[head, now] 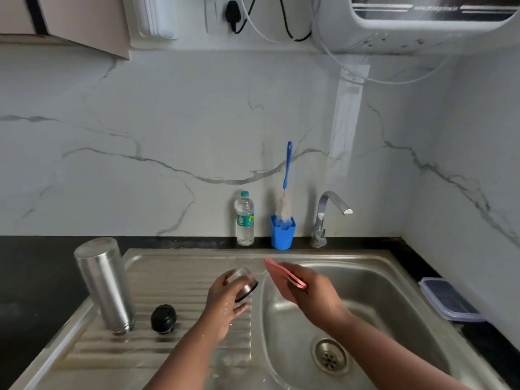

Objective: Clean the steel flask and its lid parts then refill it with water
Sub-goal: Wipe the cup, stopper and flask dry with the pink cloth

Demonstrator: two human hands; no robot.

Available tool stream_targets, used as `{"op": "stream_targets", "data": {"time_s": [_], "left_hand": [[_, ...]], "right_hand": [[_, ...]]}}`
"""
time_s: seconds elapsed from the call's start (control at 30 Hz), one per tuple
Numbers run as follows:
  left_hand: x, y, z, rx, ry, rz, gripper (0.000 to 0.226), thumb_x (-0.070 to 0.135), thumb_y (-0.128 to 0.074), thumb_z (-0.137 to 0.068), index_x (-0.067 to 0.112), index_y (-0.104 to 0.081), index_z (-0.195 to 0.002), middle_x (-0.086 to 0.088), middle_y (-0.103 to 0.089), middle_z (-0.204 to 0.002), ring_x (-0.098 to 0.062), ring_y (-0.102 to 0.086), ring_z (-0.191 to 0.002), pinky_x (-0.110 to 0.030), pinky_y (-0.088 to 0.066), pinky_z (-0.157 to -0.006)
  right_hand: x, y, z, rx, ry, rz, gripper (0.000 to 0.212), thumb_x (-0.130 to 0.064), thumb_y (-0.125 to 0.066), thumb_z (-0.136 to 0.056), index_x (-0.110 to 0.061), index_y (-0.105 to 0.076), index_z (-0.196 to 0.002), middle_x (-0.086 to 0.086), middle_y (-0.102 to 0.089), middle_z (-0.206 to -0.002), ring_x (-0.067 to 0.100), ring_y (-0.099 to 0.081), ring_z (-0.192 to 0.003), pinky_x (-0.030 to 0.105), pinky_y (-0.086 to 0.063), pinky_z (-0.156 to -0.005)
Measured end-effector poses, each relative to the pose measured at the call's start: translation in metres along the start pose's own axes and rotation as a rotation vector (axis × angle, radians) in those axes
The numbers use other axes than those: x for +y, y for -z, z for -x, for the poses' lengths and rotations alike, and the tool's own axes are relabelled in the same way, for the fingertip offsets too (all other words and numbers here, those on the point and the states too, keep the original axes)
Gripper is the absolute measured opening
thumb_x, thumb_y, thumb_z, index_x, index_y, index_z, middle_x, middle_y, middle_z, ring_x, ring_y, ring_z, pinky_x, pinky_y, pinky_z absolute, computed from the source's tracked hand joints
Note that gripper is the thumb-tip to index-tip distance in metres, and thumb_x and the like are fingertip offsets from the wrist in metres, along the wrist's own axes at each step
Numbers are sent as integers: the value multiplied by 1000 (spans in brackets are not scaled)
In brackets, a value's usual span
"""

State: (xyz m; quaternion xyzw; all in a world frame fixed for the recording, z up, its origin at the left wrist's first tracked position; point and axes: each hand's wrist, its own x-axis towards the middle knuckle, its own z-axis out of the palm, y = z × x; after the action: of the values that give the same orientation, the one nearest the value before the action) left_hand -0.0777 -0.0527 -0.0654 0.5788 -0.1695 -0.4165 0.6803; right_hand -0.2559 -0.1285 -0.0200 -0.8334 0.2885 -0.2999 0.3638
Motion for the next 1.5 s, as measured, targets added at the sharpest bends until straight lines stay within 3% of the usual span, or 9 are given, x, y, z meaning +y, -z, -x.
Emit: {"op": "stream_targets", "data": {"time_s": [0.1, 0.3, 0.47, 0.63, 0.97, 1.13, 1.33, 1.4, 1.5], "left_hand": [[8, -30, 10, -161, 45, 148, 43, 31, -77, -68, 19, -64, -107, -8, -70, -89, -24, -65, -82, -35, -52, -73], [21, -58, 24, -217, -82, 186, 30, 30, -72, -74, 10, -62, -94, -7, -71, -81, -23, -68, -83, -36, -52, -80], [32, -67, 27, -269, -167, 140, 42, 22, -83, -67, 7, -69, -103, -9, -75, -90, -18, -70, -86, -31, -54, -79], [36, -100, 24, -213, -164, 219, 46, 30, -75, -69, 8, -67, -108, -12, -72, -94, -24, -65, -89, -43, -49, -93], [33, -199, 22, -153, -77, 447, 43, 27, -67, -79, 5, -65, -117, -20, -68, -95, -24, -64, -76, -33, -49, -75], [27, -227, 12, -70, -77, 307, 51, 47, -53, -92, 4, -70, -115, -12, -72, -79, -23, -66, -72, -33, -47, -68], [16, -254, 14, -34, -150, 328, 97, 57, -94, -37, 13, -69, -119, -19, -70, -116, -33, -62, -113, -44, -43, -100], [5, -257, 5, -32, -163, 397, 118, 57, -96, -10, 11, -69, -115, -14, -75, -103, -28, -65, -103, -37, -47, -92], [2, -260, 8, -116, -180, 411, 107, 61, -91, 2, 12, -76, -92, -9, -75, -82, -18, -63, -75, -29, -42, -70]], "right_hand": [[-8, 9, -5, 74, 71, 70, 33, -38, -56, -94, -45, -58, -126, -20, -65, -119, -1, -60, -110, 29, -51, -95], [-21, 24, 2, 31, 144, 198, 51, -13, -53, -93, -41, -48, -135, -17, -61, -121, -4, -57, -100, 0, -37, -81], [-9, 49, -5, 14, 153, 140, 62, -9, -50, -97, -51, -37, -141, -19, -53, -138, -4, -49, -125, 19, -40, -106], [-3, 62, -9, 18, 233, 147, 72, 4, -47, -90, -44, -39, -143, -16, -40, -149, -7, -29, -138, 16, -24, -115], [37, 127, -31, 127, 269, -202, 51, -11, -51, -98, -48, -48, -133, -34, -46, -137, -10, -37, -132, 19, -29, -114], [55, 133, -32, 57, 291, 109, 65, -20, -46, -90, -68, -31, -130, -13, -30, -155, -1, -24, -142, 8, -21, -110], [71, 157, -36, 62, 362, -36, 67, -22, -54, -94, -78, -29, -123, -20, -38, -149, -4, -26, -141, 9, -23, -111], [75, 160, -36, 89, 377, -178, 59, -20, -58, -93, -67, -43, -125, -30, -46, -139, -6, -36, -135, 13, -29, -111], [78, 166, -34, 103, 301, -383, 52, -6, -58, -92, -38, -53, -134, -31, -53, -132, -6, -44, -130, 13, -31, -109]]}}
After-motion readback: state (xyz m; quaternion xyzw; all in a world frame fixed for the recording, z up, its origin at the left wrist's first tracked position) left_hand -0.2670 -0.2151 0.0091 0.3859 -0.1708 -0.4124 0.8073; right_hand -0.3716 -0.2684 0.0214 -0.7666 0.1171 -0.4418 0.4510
